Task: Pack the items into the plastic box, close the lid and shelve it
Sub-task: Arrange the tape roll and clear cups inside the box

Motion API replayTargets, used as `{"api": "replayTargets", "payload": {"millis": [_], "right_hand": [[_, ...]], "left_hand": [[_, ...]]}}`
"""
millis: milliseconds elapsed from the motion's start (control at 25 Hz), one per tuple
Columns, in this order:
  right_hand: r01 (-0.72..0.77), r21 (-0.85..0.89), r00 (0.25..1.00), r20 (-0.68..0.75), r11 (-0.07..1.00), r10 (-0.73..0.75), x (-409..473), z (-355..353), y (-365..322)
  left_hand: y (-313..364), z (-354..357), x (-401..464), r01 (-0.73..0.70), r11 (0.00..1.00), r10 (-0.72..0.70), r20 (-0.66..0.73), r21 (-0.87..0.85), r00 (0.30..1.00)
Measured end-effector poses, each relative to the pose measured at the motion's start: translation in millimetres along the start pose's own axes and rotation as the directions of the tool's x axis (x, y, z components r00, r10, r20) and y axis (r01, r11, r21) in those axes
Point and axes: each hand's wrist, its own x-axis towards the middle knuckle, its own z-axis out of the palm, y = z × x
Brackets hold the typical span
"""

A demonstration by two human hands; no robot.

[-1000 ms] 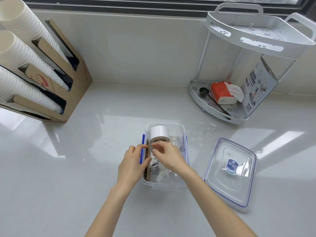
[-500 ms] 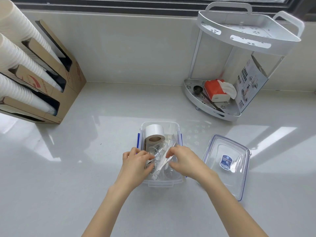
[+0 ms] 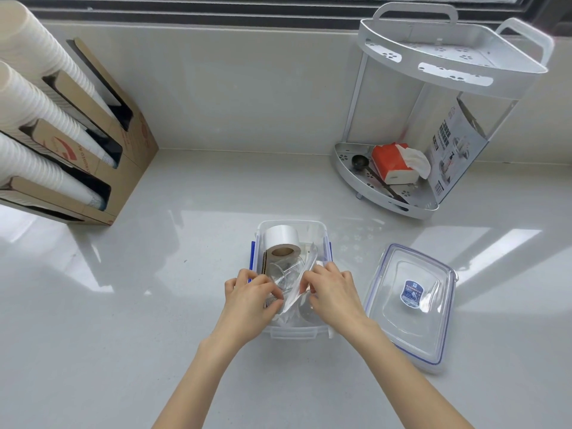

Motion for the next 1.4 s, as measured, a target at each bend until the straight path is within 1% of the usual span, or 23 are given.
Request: {"api": "replayTargets", "payload": {"millis": [80,200,280,400,520,680,880,1000,1040,1120,1240,1320,1400], "right_hand": [[-0.002,0.037,1.000,-0.013,0.999,0.002,-1.6,-2.5,1.2],[-0.030,0.171,1.000,0.002,0.985,0.030,-2.6,-11.3,5.7],[-0.047,0.265,0.999,0.026,0.963,0.041,-2.2,-19.8,10.0],[-0.045,0.407,0.998,0.062,0.912,0.021,-4.7,-35.4,12.7],[-0.063,0.459,0.993,0.115,0.886,0.011,-9.0,-52.0,12.8],[-0.098,0.516,0.990,0.136,0.851,0.032,-12.1,-68.7,17.1],[-0.119,0.690,0.993,0.080,0.714,0.089,-9.8,-80.9,17.9],[-0.137,0.813,0.990,0.089,0.566,0.112,-7.0,-82.2,8.0],[-0.139,0.835,0.989,0.092,0.532,0.115,-5.4,-81.6,4.5],[-0.148,0.832,0.988,0.102,0.535,0.115,-0.4,-76.8,-2.4],[-0.192,0.774,0.981,0.152,0.604,0.116,7.9,-63.7,-11.4],[-0.207,0.742,0.977,0.194,0.637,0.092,10.9,-57.3,-15.7],[-0.211,0.743,0.973,0.220,0.635,0.066,13.5,-54.3,-19.0]], "left_hand": [[-0.7,-1.6,0.6,0.010,0.999,-0.010,-0.004,-0.048,1.000],[-4.2,-6.5,0.1,0.013,0.982,-0.017,-0.020,-0.190,1.000],[-4.7,-10.6,-1.4,0.009,0.963,-0.015,-0.020,-0.268,1.000],[-3.5,-19.0,-3.9,0.020,0.935,-0.029,-0.022,-0.355,0.999],[-1.9,-25.3,-5.9,0.000,0.905,-0.017,-0.034,-0.425,0.999],[-1.3,-26.1,-6.1,-0.031,0.891,-0.005,-0.077,-0.453,0.997],[2.9,-22.8,-6.0,-0.093,0.872,0.050,-0.101,-0.480,0.994],[5.7,-19.0,-6.7,-0.095,0.865,0.050,-0.103,-0.493,0.993],[6.5,-18.2,-7.3,-0.092,0.860,0.042,-0.109,-0.501,0.993],[7.6,-17.4,-8.1,-0.091,0.848,0.032,-0.120,-0.522,0.992],[9.6,-17.5,-9.7,-0.118,0.832,0.039,-0.154,-0.542,0.987],[8.8,-18.5,-11.0,-0.132,0.825,0.034,-0.185,-0.550,0.982],[5.6,-19.5,-12.2,-0.135,0.823,0.019,-0.210,-0.552,0.978]]}}
